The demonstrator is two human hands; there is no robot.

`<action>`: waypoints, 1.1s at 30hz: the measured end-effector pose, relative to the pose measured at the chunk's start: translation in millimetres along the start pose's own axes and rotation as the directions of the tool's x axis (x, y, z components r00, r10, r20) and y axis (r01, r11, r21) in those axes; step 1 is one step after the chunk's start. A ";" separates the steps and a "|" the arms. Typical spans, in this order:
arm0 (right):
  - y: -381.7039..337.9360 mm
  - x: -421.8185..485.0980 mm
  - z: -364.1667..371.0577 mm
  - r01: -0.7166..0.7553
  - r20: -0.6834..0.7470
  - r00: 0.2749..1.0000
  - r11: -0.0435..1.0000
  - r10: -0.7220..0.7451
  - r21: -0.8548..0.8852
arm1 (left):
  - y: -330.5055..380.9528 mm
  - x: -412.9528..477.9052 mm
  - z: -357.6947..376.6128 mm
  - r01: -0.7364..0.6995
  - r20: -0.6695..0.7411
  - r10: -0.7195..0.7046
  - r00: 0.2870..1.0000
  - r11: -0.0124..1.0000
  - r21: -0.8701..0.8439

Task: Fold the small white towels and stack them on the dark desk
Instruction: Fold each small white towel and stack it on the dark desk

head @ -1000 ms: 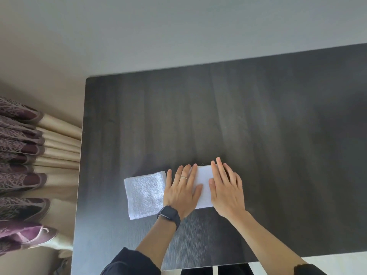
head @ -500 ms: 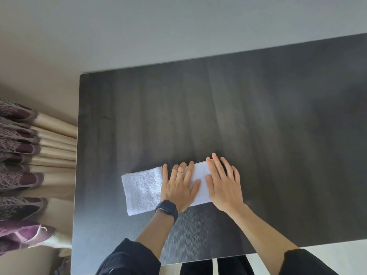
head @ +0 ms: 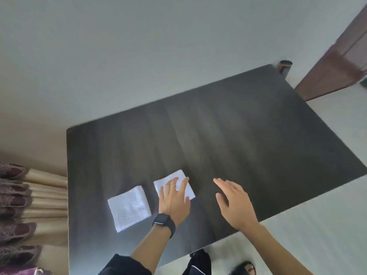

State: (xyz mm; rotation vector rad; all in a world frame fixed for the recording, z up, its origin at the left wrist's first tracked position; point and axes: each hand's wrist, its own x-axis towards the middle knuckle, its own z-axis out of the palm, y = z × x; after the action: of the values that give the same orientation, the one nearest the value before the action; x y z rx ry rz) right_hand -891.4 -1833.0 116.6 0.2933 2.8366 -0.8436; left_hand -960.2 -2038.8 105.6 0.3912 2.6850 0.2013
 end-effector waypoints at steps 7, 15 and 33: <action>95.6 -120.8 -109.1 -0.221 -0.258 0.939 0.974 0.227 0.055 | 163.2 -12.7 -15.3 -0.364 0.024 0.365 0.931 0.931 -0.023; 233.3 -299.0 -222.4 -0.471 -0.673 0.571 0.859 0.470 0.201 | 431.0 -74.1 -18.8 -0.744 -0.032 0.744 0.667 0.668 0.030; 487.1 -596.4 -430.9 -0.724 -0.885 -0.115 0.572 0.451 0.386 | 941.4 -259.8 16.0 -0.999 -0.194 0.980 -0.038 -0.043 -0.024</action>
State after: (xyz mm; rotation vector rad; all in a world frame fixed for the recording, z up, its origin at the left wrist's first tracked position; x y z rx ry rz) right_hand -245.4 -1277.7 346.9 2.7400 2.7876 0.0820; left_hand -499.5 -1221.5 377.4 2.3475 1.7418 0.8662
